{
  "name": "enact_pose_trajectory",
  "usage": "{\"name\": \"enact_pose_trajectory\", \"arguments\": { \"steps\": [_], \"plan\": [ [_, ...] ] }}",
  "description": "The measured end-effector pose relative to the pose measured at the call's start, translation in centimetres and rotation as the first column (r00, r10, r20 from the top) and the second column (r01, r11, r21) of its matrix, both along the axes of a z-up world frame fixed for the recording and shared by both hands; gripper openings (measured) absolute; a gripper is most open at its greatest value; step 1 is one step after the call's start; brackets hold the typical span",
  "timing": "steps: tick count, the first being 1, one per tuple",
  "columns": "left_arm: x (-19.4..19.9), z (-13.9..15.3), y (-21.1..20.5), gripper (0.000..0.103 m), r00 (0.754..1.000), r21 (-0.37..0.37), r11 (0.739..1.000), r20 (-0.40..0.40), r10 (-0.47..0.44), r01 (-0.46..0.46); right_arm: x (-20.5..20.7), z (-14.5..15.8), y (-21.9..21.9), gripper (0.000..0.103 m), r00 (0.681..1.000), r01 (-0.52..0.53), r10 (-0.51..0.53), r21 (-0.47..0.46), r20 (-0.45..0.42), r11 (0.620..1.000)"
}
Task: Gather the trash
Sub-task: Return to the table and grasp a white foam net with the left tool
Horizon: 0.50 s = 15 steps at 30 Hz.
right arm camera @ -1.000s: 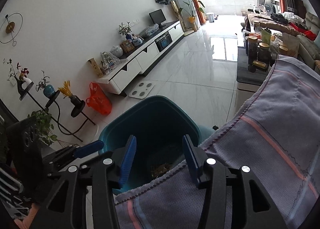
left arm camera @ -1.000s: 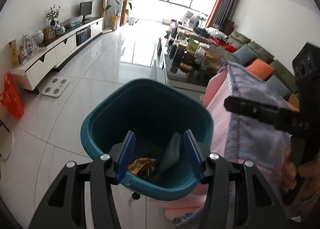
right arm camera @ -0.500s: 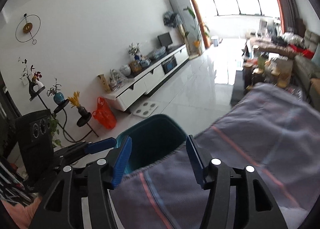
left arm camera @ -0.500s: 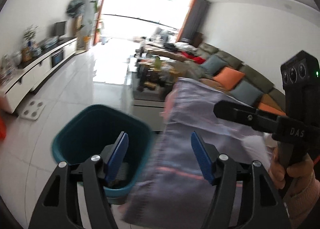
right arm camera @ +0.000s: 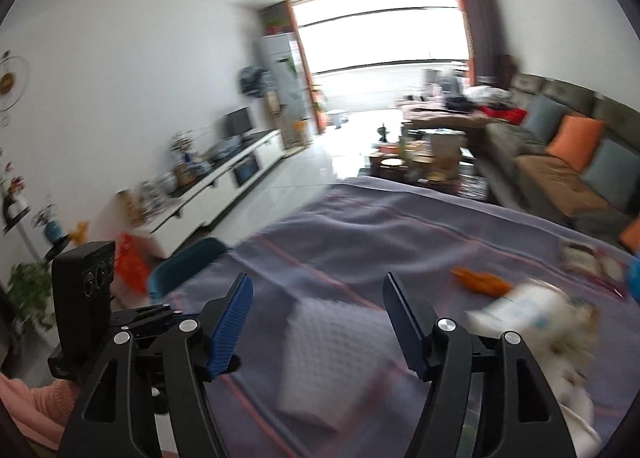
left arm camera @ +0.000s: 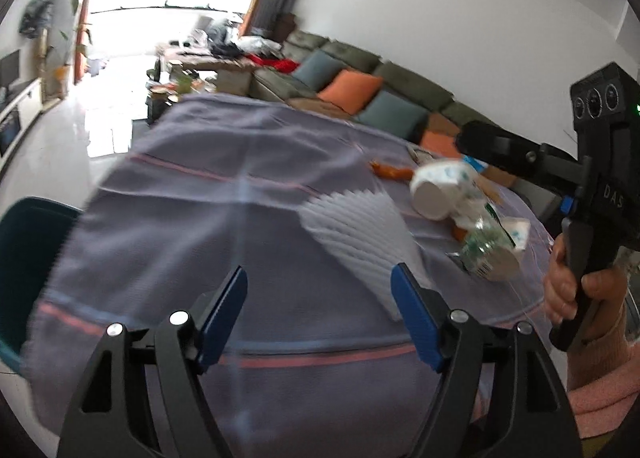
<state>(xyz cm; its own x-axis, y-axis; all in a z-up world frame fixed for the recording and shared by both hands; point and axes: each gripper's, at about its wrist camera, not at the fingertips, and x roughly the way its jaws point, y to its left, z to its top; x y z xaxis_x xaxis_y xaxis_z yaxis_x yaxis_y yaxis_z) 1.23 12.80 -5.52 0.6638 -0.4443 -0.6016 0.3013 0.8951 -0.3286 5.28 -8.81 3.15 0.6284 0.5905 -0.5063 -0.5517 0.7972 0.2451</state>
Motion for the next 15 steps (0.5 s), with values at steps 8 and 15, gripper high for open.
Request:
{"name": "enact_pose_trajectory", "arguments": {
  "steps": [8,15],
  "plan": [
    [0.7,-0.9,-2.9,0.075,0.996,-0.031,0.997,-0.047,-0.071,0.07,0.1,-2.0,-7.6,0.067,0.984,0.175,-0.175,0.015,-0.037,0.984],
    [1.4,-1.3,-4.3,0.075,0.991,-0.035,0.994,-0.076,-0.106,0.104,1.3,-2.6,-12.1,0.067,0.963,0.265,-0.263,0.031,-0.052,0.964]
  ]
}}
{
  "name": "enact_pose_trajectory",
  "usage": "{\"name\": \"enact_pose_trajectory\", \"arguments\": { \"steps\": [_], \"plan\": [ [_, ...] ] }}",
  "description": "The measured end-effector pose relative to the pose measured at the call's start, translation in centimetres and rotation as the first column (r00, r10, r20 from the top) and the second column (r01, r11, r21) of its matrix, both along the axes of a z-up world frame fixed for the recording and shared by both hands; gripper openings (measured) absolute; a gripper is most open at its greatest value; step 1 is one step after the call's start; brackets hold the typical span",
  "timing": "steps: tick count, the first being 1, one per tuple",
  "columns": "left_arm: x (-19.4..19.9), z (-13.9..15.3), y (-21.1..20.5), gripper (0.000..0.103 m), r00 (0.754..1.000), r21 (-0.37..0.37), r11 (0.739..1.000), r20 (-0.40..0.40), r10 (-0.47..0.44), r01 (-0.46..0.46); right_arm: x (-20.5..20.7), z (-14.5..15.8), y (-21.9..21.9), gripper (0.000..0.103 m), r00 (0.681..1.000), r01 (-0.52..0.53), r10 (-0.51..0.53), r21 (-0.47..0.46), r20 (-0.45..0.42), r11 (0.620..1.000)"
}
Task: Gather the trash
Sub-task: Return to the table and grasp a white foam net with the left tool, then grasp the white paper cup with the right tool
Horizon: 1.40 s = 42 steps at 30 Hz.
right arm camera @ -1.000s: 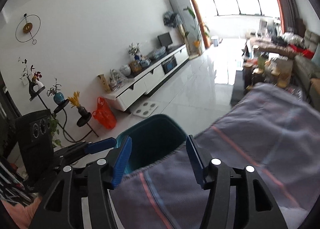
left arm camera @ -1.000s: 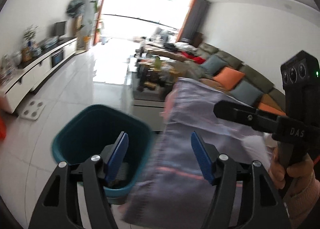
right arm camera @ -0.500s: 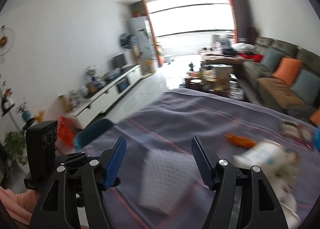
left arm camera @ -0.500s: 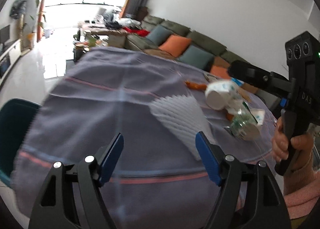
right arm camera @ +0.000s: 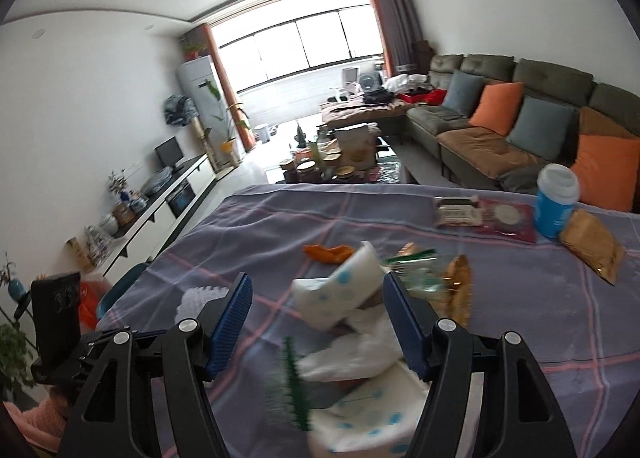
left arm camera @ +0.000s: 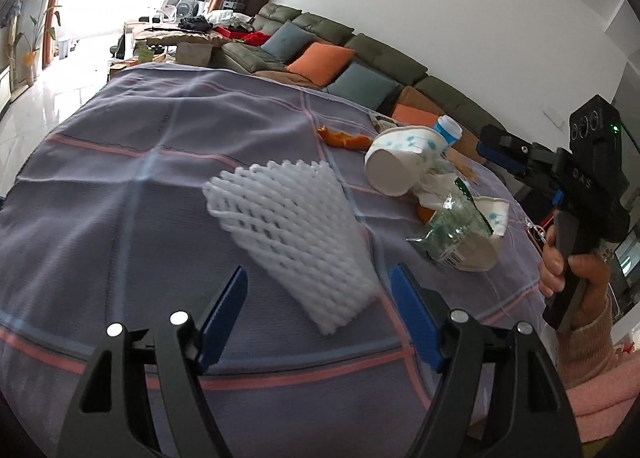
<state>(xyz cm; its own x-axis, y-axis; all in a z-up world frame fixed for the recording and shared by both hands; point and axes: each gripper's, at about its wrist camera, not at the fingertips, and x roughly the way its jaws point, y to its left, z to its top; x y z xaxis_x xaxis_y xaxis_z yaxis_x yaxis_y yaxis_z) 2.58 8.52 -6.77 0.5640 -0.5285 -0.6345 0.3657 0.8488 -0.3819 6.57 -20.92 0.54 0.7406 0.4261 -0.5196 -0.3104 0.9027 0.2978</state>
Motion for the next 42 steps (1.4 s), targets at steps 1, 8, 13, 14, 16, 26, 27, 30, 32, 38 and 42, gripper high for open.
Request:
{"name": "enact_pose_trajectory", "arguments": {
  "steps": [1,8,13,14,16,26,27,30,32,38,42],
  "plan": [
    [0.1,-0.1,-0.1,0.075,1.0,0.0,1.0,-0.005,0.001,-0.001,0.1,-0.2,-0.4,0.067,1.0,0.004,-0.004,0.001,-0.004,1.0],
    [0.5,-0.4,-0.2,0.075,0.999,-0.014,1.0,-0.033,0.014,-0.015,0.8,-1.0,-1.1,0.067,1.0,-0.001,0.001,-0.012,-0.016,1.0],
    [0.9,-0.5,-0.3,0.074,0.999,-0.015,1.0,-0.041,0.02,-0.021,1.5,-1.1,-0.6,0.067,1.0,-0.004,0.003,-0.035,-0.027,0.999],
    [1.0,-0.5,-0.3,0.074,0.999,-0.01,1.0,-0.043,0.022,-0.022,1.7,-1.1,-0.5,0.067,1.0,-0.006,0.005,-0.042,-0.028,0.999],
    [1.1,-0.4,-0.5,0.073,0.999,-0.006,1.0,-0.042,0.024,-0.024,2.2,-1.1,-0.5,0.067,0.999,-0.011,0.009,-0.052,-0.032,0.999],
    [1.5,-0.9,0.1,0.031,0.998,0.003,0.999,-0.052,0.045,-0.044,4.6,-1.7,0.3,0.055,0.993,-0.053,0.043,-0.09,-0.111,0.995],
    [1.5,-0.9,0.1,0.027,0.998,0.002,0.999,-0.051,0.043,-0.043,4.7,-1.9,0.4,0.053,0.992,-0.058,0.047,-0.093,-0.118,0.994],
    [1.4,-0.8,0.0,0.022,0.998,0.004,0.999,-0.044,0.038,-0.038,4.8,-2.2,0.7,0.046,0.989,-0.069,0.056,-0.094,-0.135,0.993],
    [1.3,-0.6,0.0,0.021,0.999,0.015,0.999,-0.034,0.039,-0.039,4.8,-2.3,0.7,0.04,0.988,-0.076,0.063,-0.092,-0.14,0.993],
    [0.8,0.2,0.2,0.019,0.999,0.039,0.999,0.001,0.038,-0.038,4.2,-2.2,1.2,0.029,0.985,-0.111,0.099,-0.084,-0.142,0.99],
    [0.5,0.7,0.5,0.018,0.999,0.05,0.998,0.017,0.042,-0.043,3.8,-2.0,1.9,0.019,0.983,-0.135,0.124,-0.075,-0.134,0.988]
  ]
}}
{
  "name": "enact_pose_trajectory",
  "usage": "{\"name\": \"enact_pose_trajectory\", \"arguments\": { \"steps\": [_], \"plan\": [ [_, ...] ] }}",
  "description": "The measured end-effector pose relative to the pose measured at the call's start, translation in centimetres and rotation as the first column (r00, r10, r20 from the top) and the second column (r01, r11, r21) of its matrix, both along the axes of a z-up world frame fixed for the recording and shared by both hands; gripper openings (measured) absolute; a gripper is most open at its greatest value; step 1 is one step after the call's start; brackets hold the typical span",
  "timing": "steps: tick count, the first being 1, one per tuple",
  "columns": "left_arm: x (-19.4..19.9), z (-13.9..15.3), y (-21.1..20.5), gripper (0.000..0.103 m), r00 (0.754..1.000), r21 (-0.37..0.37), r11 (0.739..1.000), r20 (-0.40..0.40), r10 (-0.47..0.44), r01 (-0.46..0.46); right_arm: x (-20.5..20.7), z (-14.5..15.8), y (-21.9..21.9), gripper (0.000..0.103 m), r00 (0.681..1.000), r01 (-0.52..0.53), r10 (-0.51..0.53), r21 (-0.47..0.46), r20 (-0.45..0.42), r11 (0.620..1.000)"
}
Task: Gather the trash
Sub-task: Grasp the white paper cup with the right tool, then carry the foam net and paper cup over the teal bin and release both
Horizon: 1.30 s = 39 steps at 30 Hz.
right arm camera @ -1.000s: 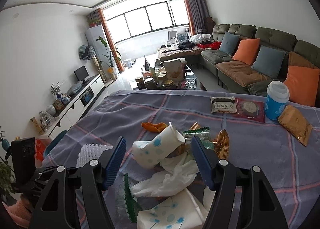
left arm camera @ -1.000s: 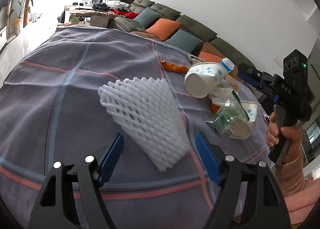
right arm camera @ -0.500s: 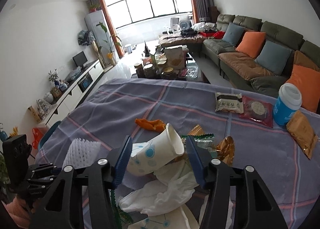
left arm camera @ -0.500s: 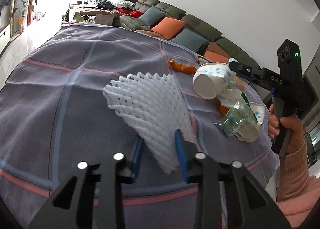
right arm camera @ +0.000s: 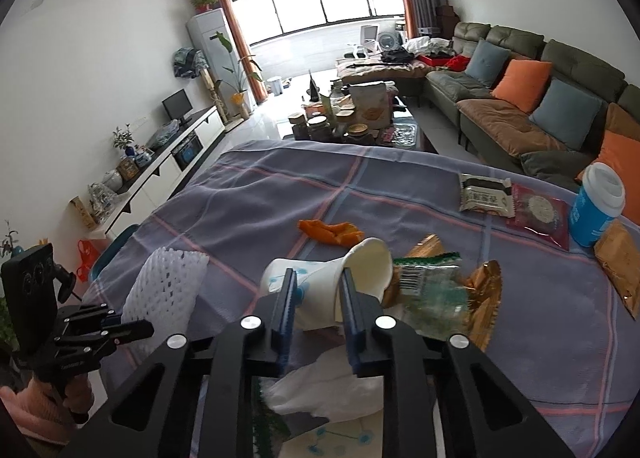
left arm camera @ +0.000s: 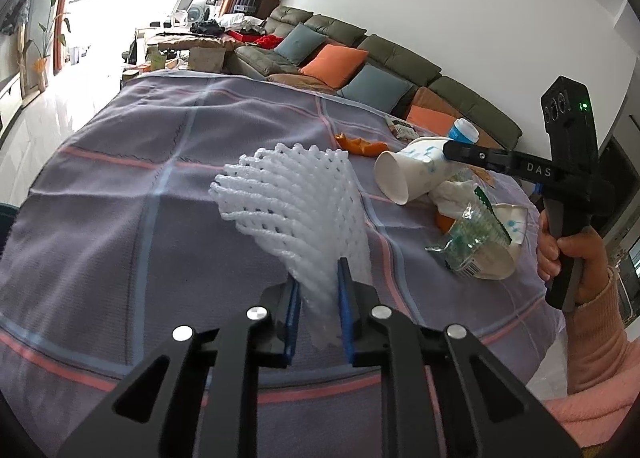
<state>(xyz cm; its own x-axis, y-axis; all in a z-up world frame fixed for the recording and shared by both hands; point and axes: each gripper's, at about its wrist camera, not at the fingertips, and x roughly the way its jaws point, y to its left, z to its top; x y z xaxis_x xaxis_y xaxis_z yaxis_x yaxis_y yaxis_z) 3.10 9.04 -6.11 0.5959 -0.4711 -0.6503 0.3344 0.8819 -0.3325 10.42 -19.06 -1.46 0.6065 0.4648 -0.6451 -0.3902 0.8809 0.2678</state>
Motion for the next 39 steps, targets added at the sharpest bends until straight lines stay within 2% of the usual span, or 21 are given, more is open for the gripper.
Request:
{"name": "enact_pose_trajectory", "arguments": {
  "steps": [5,8,21,30,39],
  "plan": [
    [-0.5,0.6,0.7,0.018,1.0,0.006,1.0,0.014,0.011,-0.011,-0.5,0.4,0.6,0.007,1.0,-0.026,0.026,0.031,0.016,0.999],
    [-0.8,0.8,1.2,0.017,1.0,0.01,1.0,0.023,0.019,-0.019,-0.8,0.9,1.1,0.004,0.999,-0.034,0.033,0.04,0.029,0.999],
    [-2.3,2.2,3.7,0.017,0.996,0.024,0.997,0.059,0.07,-0.071,-2.6,3.4,4.9,0.004,0.985,-0.142,0.132,0.097,0.109,0.985],
    [-3.2,3.0,6.3,0.017,0.988,0.041,0.99,0.082,0.132,-0.135,-3.3,3.7,8.4,0.004,0.968,-0.234,0.217,0.143,0.126,0.962],
    [-4.3,3.3,9.8,0.017,0.972,0.059,0.973,0.092,0.218,-0.224,-3.5,3.4,12.9,0.004,0.942,-0.329,0.312,0.151,0.125,0.932]
  ]
}}
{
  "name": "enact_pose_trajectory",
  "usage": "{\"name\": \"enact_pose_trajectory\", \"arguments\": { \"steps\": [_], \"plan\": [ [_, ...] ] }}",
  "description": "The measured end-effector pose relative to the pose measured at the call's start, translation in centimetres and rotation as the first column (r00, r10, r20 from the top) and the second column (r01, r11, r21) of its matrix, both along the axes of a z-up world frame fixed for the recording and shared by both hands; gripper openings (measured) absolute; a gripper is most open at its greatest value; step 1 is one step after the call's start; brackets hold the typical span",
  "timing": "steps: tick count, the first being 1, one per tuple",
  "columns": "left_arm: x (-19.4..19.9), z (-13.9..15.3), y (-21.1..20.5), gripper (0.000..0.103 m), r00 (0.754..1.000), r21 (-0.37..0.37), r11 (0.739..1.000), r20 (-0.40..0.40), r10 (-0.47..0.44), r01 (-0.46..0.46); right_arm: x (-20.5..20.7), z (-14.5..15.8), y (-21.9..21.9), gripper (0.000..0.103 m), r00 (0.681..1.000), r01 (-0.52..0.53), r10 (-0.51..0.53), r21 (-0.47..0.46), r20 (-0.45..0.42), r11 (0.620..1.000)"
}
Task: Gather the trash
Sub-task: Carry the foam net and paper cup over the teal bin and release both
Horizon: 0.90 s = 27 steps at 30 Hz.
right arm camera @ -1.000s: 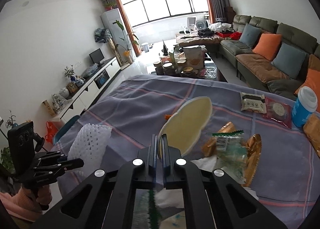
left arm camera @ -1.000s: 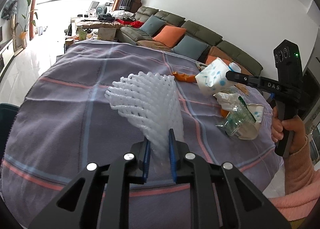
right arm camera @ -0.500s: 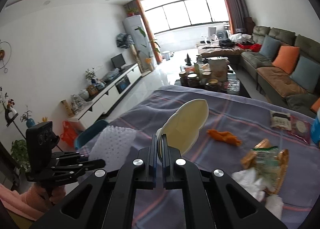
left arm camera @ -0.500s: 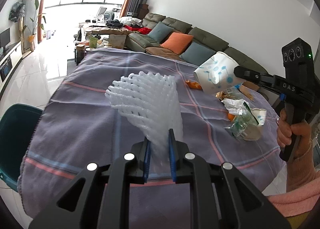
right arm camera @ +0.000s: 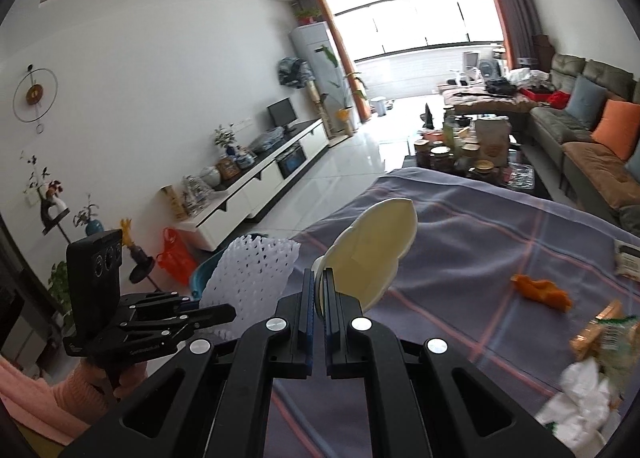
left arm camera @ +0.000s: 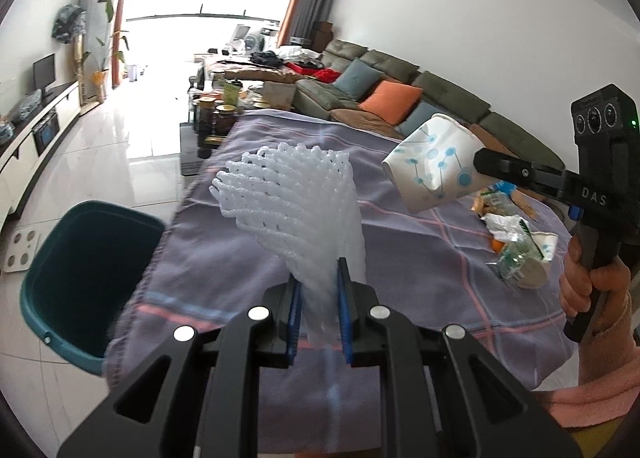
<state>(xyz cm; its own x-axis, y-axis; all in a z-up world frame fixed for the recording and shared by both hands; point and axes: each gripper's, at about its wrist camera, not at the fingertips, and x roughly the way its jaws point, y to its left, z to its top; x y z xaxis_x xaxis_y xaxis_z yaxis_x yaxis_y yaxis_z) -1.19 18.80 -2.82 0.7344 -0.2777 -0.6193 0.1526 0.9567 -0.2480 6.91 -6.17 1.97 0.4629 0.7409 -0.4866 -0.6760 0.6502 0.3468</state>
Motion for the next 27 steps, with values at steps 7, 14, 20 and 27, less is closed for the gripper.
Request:
{"name": "enact_pose_trajectory", "arguments": {
  "steps": [7,14,20,27],
  "plan": [
    [-0.7,0.2,2.7,0.017,0.998,0.017,0.998,0.006,0.066,-0.066,-0.3,-0.2,3.6,0.004,0.997,-0.078,0.078,-0.001,-0.002,0.997],
    [-1.3,0.4,5.6,0.017,0.989,0.032,0.988,0.011,0.148,-0.149,-0.2,-0.3,6.8,0.004,0.99,-0.14,0.14,0.006,-0.002,0.99],
    [-1.6,0.3,8.1,0.017,0.977,0.036,0.976,0.007,0.212,-0.213,-0.5,-0.4,9.5,0.004,0.983,-0.184,0.184,0.002,0.0,0.983],
    [-1.7,-0.1,10.2,0.017,0.964,0.047,0.963,0.002,0.267,-0.267,-0.4,-0.5,11.7,0.004,0.974,-0.225,0.225,0.01,-0.009,0.974]
  ]
}}
